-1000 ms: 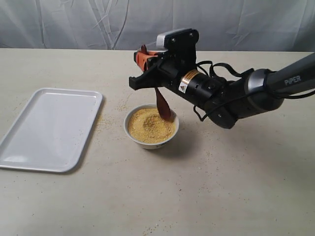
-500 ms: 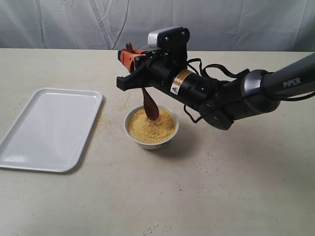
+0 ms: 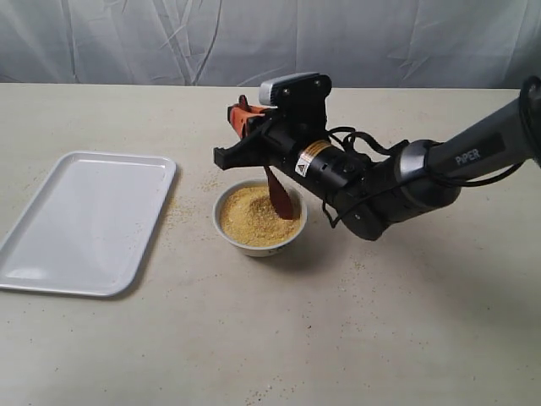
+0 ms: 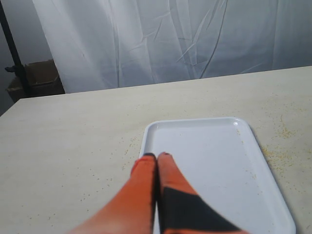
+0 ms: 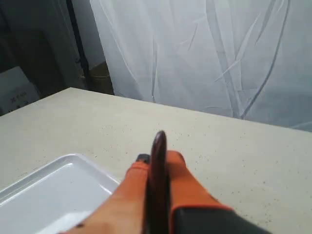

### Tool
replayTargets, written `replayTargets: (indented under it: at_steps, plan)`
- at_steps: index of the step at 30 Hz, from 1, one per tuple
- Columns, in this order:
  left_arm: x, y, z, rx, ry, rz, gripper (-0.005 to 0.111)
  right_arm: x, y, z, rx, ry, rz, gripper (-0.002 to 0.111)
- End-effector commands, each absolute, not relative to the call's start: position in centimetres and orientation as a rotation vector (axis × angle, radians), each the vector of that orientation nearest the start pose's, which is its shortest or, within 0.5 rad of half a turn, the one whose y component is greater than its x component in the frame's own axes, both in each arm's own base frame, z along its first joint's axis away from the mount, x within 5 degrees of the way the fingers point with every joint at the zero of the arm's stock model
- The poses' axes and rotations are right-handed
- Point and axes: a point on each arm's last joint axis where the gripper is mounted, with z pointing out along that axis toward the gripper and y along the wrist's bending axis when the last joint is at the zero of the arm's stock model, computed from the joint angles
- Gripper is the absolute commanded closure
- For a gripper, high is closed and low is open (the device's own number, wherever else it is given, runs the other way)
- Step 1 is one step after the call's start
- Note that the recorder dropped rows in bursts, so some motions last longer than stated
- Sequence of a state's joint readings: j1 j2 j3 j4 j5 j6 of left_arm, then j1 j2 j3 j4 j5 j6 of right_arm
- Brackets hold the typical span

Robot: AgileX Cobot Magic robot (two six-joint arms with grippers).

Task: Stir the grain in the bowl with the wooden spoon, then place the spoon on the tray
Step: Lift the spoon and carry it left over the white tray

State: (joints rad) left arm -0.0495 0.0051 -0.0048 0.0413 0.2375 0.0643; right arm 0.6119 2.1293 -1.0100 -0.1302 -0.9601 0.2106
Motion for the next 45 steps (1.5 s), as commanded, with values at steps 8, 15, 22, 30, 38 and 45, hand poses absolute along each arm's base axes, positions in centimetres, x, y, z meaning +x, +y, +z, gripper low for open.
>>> replayTargets:
  at_steps: [8,15,22,30,38,45]
  plan:
    - [5.5,-0.2,19.2,0.130,1.717,0.045,0.107,32.6,26.4,16.2,-0.458,1.519,0.794,0.100]
    - [5.5,-0.2,19.2,0.130,1.717,0.045,0.107,33.1,25.1,19.0,-0.432,1.482,0.589,0.100]
    - [5.5,-0.2,19.2,0.130,1.717,0.045,0.107,34.0,24.4,16.5,-0.350,1.586,0.496,0.100]
    - [5.5,-0.2,19.2,0.130,1.717,0.045,0.107,32.8,26.3,13.5,-0.414,1.632,0.611,0.100]
    - [5.5,-0.2,19.2,0.130,1.717,0.045,0.107,32.3,26.1,18.9,-0.459,1.493,0.500,0.100]
    - [5.5,-0.2,19.2,0.130,1.717,0.045,0.107,35.0,29.1,26.2,-0.353,1.818,0.683,0.109]
